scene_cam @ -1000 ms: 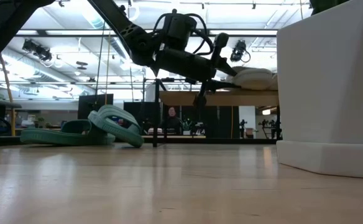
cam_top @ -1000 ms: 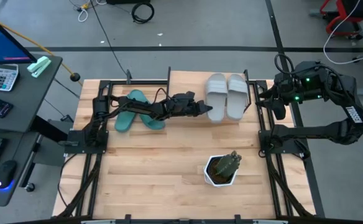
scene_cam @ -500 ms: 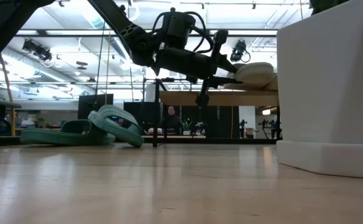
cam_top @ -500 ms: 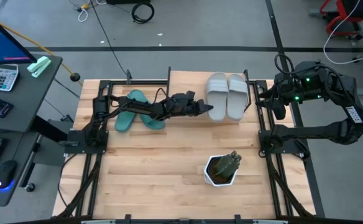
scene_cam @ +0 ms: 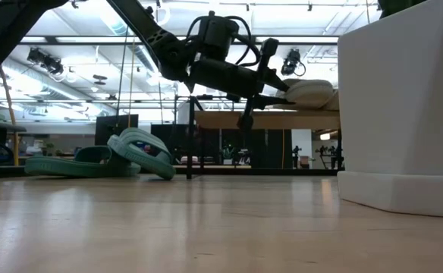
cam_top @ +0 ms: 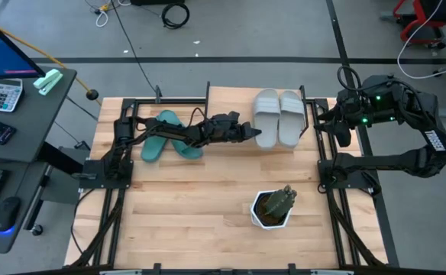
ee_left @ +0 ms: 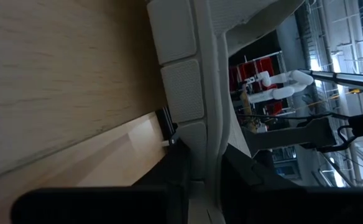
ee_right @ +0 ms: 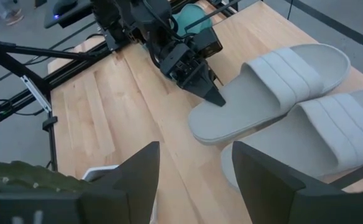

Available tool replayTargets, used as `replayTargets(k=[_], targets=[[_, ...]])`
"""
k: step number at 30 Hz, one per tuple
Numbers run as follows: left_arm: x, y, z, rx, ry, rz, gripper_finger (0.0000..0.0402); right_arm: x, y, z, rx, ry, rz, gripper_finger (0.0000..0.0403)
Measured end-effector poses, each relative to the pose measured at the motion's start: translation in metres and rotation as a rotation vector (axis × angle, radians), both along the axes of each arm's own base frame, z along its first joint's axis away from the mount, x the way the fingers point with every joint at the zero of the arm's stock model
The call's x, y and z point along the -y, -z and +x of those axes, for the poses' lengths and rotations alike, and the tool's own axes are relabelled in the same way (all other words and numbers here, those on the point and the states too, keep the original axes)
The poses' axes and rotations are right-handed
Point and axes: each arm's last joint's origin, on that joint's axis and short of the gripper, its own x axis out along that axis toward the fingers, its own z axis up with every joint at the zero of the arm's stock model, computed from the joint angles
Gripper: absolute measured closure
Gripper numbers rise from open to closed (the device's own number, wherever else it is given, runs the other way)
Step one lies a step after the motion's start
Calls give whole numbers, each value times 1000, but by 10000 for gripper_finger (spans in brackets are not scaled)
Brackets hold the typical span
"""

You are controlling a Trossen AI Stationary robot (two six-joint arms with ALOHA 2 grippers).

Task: Pick and place slides into the shelf
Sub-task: Put the gray slipper on the shelf

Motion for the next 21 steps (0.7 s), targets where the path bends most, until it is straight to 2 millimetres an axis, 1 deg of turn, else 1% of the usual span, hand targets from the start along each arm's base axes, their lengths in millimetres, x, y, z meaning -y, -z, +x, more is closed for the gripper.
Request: replayTargets(k=[6,11,17,21], targets=[[8,0,2,2,-8,-8,347,0,0,0,-5,3,6,194],[9,-2,2,9,-8,-17,347,0,1,0,-5,4,9,194],[9,-25,-4,51,-19,36,347,0,1,0,-5,7,13,194],[4,-28,-6,49,-20,44,347,0,1,0,-6,5,11,194]])
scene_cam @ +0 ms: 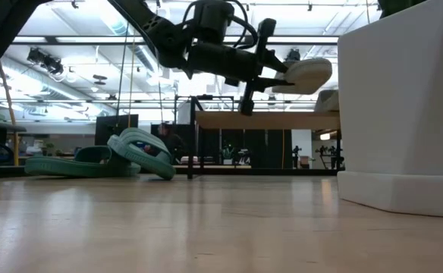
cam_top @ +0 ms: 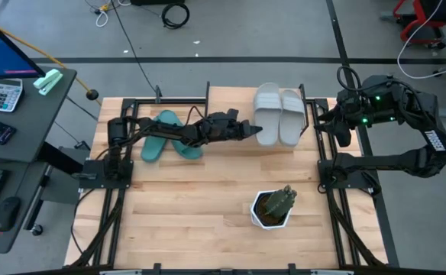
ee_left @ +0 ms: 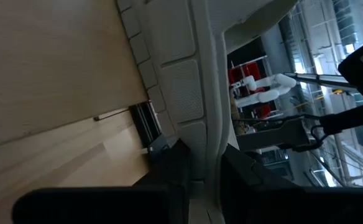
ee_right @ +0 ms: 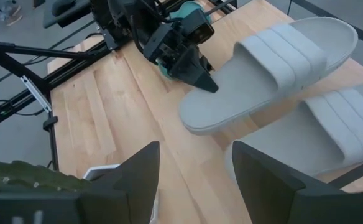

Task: Pick and place slides into the shelf
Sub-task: Put the gray slipper on the shelf

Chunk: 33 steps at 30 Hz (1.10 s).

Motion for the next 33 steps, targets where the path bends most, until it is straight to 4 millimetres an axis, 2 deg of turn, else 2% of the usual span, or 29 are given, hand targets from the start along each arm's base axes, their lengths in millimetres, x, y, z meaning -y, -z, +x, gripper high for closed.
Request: replayTargets(k=[12,33], targets=[[-2,10,-2,-78,-51,-61,347,0,0,0,1,3,3,194],[32,9,4,-54,-112,-151,347,0,0,0,1,4,5,194]])
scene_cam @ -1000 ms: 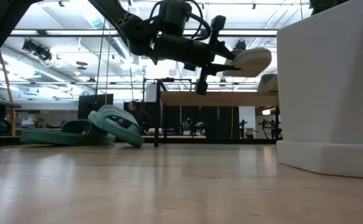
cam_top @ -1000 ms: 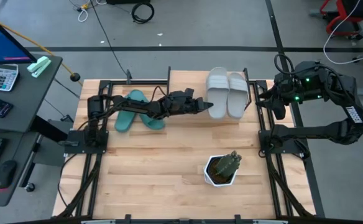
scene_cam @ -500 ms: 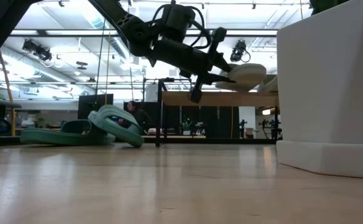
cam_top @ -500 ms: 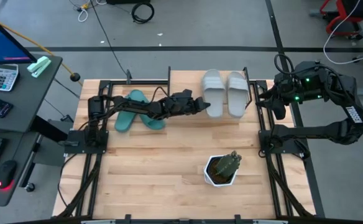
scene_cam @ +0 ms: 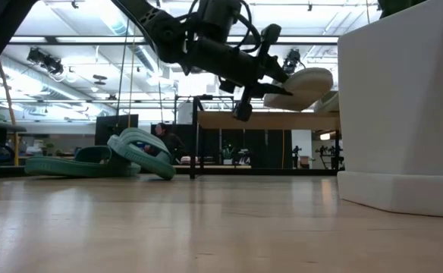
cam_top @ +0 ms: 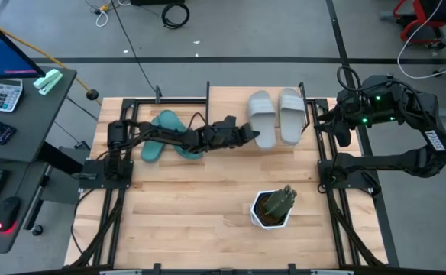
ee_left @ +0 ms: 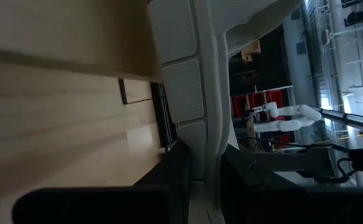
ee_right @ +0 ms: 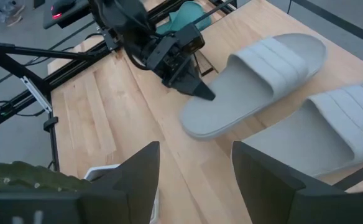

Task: Pick and place slides into the shelf
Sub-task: Put the gray slipper on the shelf

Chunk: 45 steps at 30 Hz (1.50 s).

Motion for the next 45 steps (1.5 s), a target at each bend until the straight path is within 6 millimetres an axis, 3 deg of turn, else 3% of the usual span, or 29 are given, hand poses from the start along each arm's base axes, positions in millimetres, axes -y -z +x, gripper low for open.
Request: replayTargets(k=[10,21,35,40,45], targets=[[11,0,1,12,-35,-31,347,0,0,0,0,0,0,194],[-3,-5,0,26,-22,63,347,0,0,0,0,0,0,194],[-13,-4,-1,0,-72,42,347,0,0,0,0,0,0,194],[-1,-35,14,-49,-38,121,347,0,0,0,1,5,7,194],[4,-61,21,-235,-97,194,347,0,0,0,1,6,7,194]])
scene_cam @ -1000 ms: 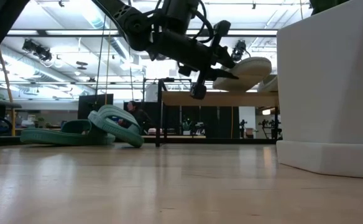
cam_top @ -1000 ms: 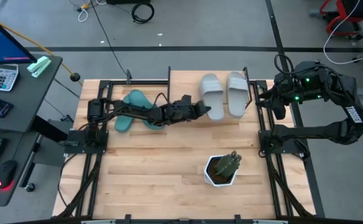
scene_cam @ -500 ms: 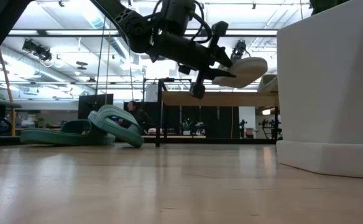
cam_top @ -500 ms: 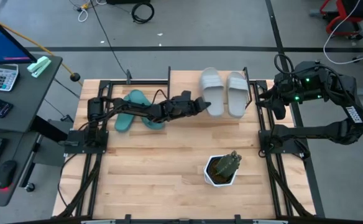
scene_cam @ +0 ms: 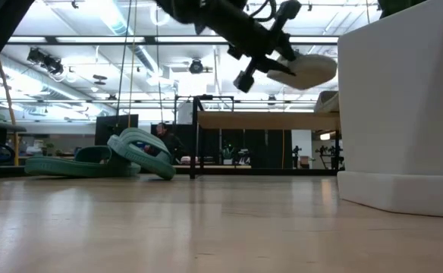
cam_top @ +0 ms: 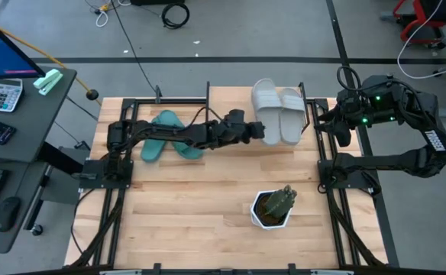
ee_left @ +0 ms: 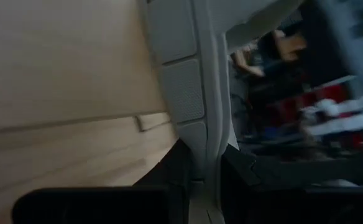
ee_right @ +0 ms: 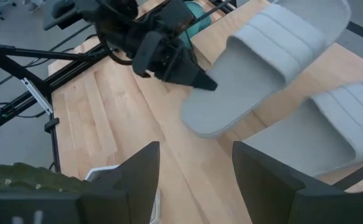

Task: Pick and place slides into the shelf
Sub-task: Put the gray slipper on the shelf

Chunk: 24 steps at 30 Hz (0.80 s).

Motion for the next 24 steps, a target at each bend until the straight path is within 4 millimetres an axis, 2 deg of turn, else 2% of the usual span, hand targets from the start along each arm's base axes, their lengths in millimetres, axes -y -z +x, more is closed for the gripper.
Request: replayTargets(k=[5,11,17,24], targets=[[-19,-2,-1,-7,-39,-2,347,0,0,0,0,0,0,194],[-35,-2,-4,-14,12,16,347,0,0,0,-1,-7,-9,194],[-37,1,-3,-24,32,15,347,0,0,0,-2,-10,-12,194],[-38,23,4,-58,36,-34,348,0,0,0,-1,-15,-9,194]])
